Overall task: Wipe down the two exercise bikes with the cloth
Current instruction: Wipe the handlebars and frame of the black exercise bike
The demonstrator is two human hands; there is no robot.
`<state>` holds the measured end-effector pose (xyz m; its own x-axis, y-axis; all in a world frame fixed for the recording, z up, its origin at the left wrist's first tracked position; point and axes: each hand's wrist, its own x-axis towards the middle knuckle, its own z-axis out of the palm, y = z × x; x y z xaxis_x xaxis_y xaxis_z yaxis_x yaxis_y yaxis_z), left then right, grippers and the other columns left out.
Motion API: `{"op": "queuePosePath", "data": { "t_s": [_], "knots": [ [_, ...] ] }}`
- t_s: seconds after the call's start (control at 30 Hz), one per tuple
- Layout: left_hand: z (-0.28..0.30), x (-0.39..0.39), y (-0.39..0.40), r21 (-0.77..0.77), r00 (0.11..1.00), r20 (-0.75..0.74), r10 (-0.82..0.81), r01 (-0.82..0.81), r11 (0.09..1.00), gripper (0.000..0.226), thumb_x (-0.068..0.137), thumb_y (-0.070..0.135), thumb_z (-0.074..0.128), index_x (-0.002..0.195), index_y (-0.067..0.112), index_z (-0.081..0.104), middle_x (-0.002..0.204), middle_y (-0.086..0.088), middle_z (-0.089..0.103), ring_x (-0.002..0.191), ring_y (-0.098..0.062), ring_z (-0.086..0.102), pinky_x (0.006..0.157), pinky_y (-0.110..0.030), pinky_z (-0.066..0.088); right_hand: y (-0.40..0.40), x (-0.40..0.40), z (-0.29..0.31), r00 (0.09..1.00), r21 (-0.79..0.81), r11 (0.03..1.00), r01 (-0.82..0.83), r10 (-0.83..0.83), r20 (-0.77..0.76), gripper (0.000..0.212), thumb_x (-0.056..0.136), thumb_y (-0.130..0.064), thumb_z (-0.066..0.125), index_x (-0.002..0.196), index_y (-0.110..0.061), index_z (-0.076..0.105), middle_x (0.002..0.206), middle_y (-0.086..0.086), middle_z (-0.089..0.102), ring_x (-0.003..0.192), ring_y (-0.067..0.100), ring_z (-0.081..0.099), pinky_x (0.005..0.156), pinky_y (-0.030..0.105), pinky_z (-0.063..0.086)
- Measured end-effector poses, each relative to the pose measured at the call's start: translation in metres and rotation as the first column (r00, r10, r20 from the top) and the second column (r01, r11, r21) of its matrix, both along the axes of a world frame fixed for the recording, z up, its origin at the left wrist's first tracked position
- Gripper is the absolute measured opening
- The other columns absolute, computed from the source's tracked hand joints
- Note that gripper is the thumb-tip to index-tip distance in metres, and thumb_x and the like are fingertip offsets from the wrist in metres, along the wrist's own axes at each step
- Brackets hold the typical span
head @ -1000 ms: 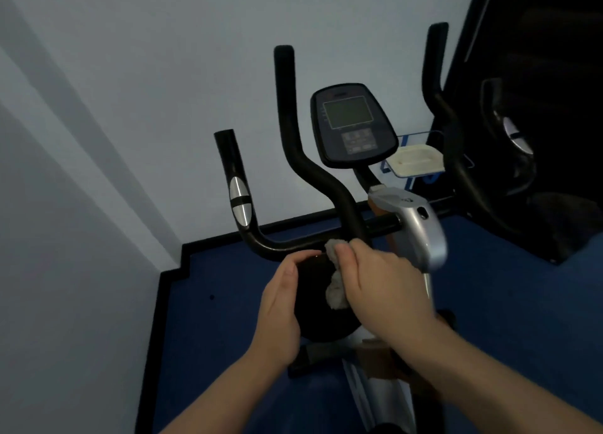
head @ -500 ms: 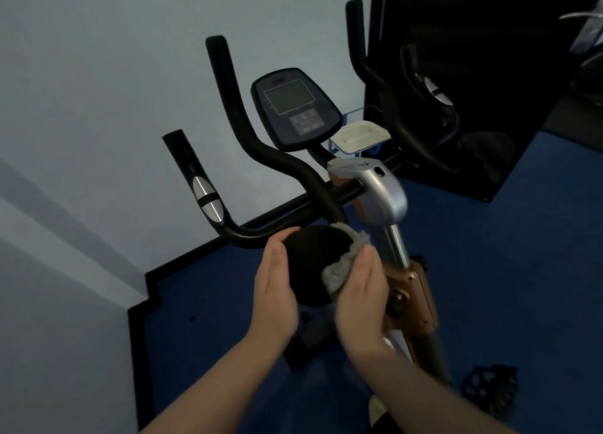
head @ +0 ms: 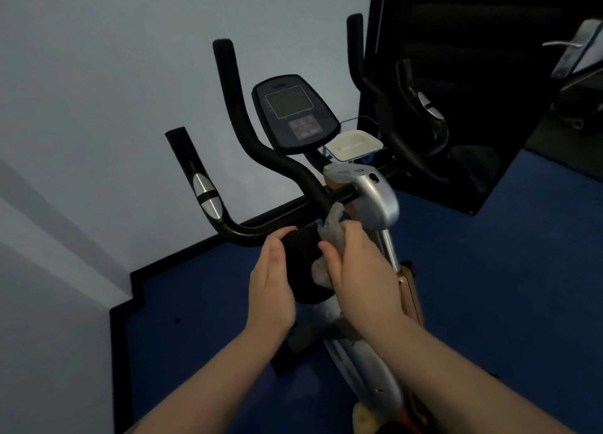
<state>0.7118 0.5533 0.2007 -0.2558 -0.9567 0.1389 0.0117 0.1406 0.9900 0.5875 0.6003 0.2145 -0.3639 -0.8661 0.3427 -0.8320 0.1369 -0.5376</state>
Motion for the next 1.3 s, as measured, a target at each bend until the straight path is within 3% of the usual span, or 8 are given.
{"op": "queuePosePath", "data": {
  "t_s": [0.13,0.47,0.63,0.73,0.83,1.0,1.2,1.3],
  "knots": [
    [0.004,-0.003,-0.002,-0.017,0.999,0.004,0.035,-0.035,0.999,0.044,0.098,0.044,0.026,0.116,0.026,0.063,0.101,0.014,0.07,0.096,-0.004,0.065,0.078,-0.014,0.048,-0.037,-0.005,0.023,0.948,0.142,0.99,0.007,0.038,-0.317,0.037,0.103,-0.047,0.024,0.114,-0.018,0.043,0.101,0.002,0.061,0.085,0.02,0.061,0.058,0.032,0.039],
    [0.005,-0.008,0.002,-0.047,0.993,0.022,0.118,-0.117,0.992,0.041,0.106,0.028,0.026,0.113,0.021,0.066,0.104,0.008,0.071,0.098,-0.007,0.065,0.082,-0.014,0.048,-0.055,-0.02,0.03,0.834,0.236,0.947,-0.219,0.307,-0.459,0.037,0.104,-0.047,0.022,0.111,-0.018,0.045,0.093,0.003,0.066,0.077,0.025,0.064,0.054,0.031,0.033],
    [0.004,-0.012,0.007,-0.039,0.99,-0.023,0.142,-0.143,0.989,0.042,0.108,0.025,0.026,0.113,0.015,0.066,0.105,0.003,0.072,0.1,-0.011,0.067,0.083,-0.016,0.049,-0.054,-0.026,0.031,0.832,0.233,0.923,-0.305,0.378,-0.406,0.044,0.101,-0.056,0.021,0.103,-0.021,0.048,0.086,0.0,0.066,0.069,0.022,0.06,0.049,0.031,0.028],
    [0.007,-0.014,0.009,0.012,0.985,-0.067,0.157,-0.157,0.988,0.042,0.106,0.032,0.027,0.112,0.016,0.066,0.106,0.002,0.073,0.101,-0.011,0.067,0.083,-0.016,0.05,-0.068,-0.033,0.041,0.621,0.415,0.802,-0.429,0.595,-0.509,0.036,0.099,-0.049,0.039,0.129,-0.03,0.038,0.101,0.002,0.06,0.085,0.027,0.062,0.052,0.033,0.031],
    [0.007,-0.015,0.01,0.055,0.975,-0.086,0.204,-0.199,0.978,0.042,0.101,0.035,0.027,0.109,0.02,0.066,0.104,0.007,0.073,0.101,-0.007,0.067,0.082,-0.014,0.049,-0.094,-0.017,0.058,0.436,0.575,0.705,-0.415,0.709,-0.554,0.062,0.095,-0.034,0.052,0.146,-0.041,0.015,0.098,0.005,0.05,0.084,0.027,0.054,0.051,0.035,0.035],
    [0.0,-0.021,0.016,0.059,0.943,-0.078,0.323,-0.319,0.946,0.047,0.098,0.044,0.027,0.099,0.022,0.068,0.096,-0.004,0.072,0.094,-0.02,0.067,0.083,-0.028,0.053,-0.062,-0.03,0.039,0.545,0.327,0.803,-0.499,0.583,-0.602,0.043,0.098,-0.034,0.05,0.137,-0.037,0.033,0.102,-0.004,0.054,0.081,0.021,0.062,0.05,0.031,0.033],
    [0.002,-0.018,0.012,0.084,0.945,-0.054,0.323,-0.318,0.944,0.045,0.1,0.038,0.027,0.1,0.017,0.067,0.094,-0.001,0.072,0.09,-0.013,0.067,0.077,-0.018,0.051,-0.087,-0.012,0.05,0.508,0.468,0.736,-0.49,0.676,-0.533,0.049,0.096,-0.033,0.051,0.141,-0.029,0.031,0.116,0.004,0.055,0.1,0.03,0.058,0.059,0.037,0.036],
    [0.0,-0.018,0.013,0.042,0.95,-0.005,0.313,-0.312,0.949,0.044,0.106,0.026,0.025,0.1,0.017,0.067,0.091,0.002,0.072,0.085,-0.008,0.066,0.071,-0.012,0.048,-0.065,-0.021,0.051,0.594,0.381,0.781,-0.495,0.624,-0.509,0.042,0.093,-0.032,0.059,0.131,-0.029,0.042,0.104,0.001,0.056,0.086,0.024,0.062,0.051,0.033,0.034]
  ]
}}
